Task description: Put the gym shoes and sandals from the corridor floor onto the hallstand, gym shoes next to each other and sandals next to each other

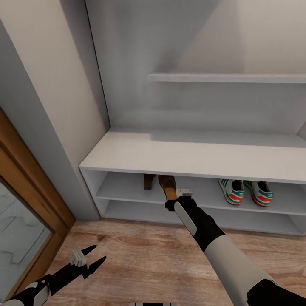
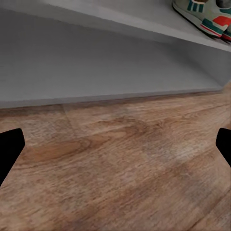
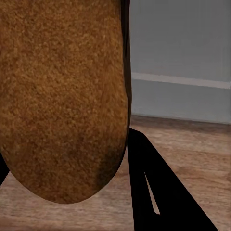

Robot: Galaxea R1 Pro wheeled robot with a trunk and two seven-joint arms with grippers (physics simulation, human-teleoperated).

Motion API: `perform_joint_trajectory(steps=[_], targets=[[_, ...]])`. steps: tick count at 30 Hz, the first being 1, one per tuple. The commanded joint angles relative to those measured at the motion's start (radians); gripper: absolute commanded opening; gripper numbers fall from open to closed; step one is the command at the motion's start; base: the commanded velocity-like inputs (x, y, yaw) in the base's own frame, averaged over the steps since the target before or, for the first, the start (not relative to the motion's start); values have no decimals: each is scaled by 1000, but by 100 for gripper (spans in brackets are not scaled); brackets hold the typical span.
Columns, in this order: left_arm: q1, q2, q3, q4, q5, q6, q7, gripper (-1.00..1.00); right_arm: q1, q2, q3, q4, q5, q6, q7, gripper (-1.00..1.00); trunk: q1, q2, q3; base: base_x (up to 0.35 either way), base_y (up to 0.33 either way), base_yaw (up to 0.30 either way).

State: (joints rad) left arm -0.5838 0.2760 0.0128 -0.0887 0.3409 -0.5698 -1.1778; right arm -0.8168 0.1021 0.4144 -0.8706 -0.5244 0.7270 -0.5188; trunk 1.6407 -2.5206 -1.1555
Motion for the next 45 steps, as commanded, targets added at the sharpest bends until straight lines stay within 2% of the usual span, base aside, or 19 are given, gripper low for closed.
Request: perform_joint_trajectory(steps=[1, 4, 14, 23, 45], targets=[[-1, 0, 1, 1, 1, -3, -3, 100, -1, -1, 3, -1, -14, 0, -14, -100, 0, -1, -5, 1, 0, 0], [0, 0, 1, 1, 1, -3, -3, 100, -1, 0, 3, -1, -14, 0, -14, -100, 2, -1, -16, 0, 0, 0], [0, 0, 1, 1, 1, -2, -3, 100, -1, 0, 3, -1, -14, 0, -14, -100, 2, -1, -16, 2, 0, 0], [-1, 0, 1, 1, 1, -2, -2, 100, -1, 0, 3, -1, -14, 0, -14, -100, 2, -1, -16, 239, 0, 0], [-1, 0, 1, 1, 1, -2, -2, 100, -1, 0, 3, 1, -14, -1, -14, -100, 2, -1, -16, 62, 31, 0]])
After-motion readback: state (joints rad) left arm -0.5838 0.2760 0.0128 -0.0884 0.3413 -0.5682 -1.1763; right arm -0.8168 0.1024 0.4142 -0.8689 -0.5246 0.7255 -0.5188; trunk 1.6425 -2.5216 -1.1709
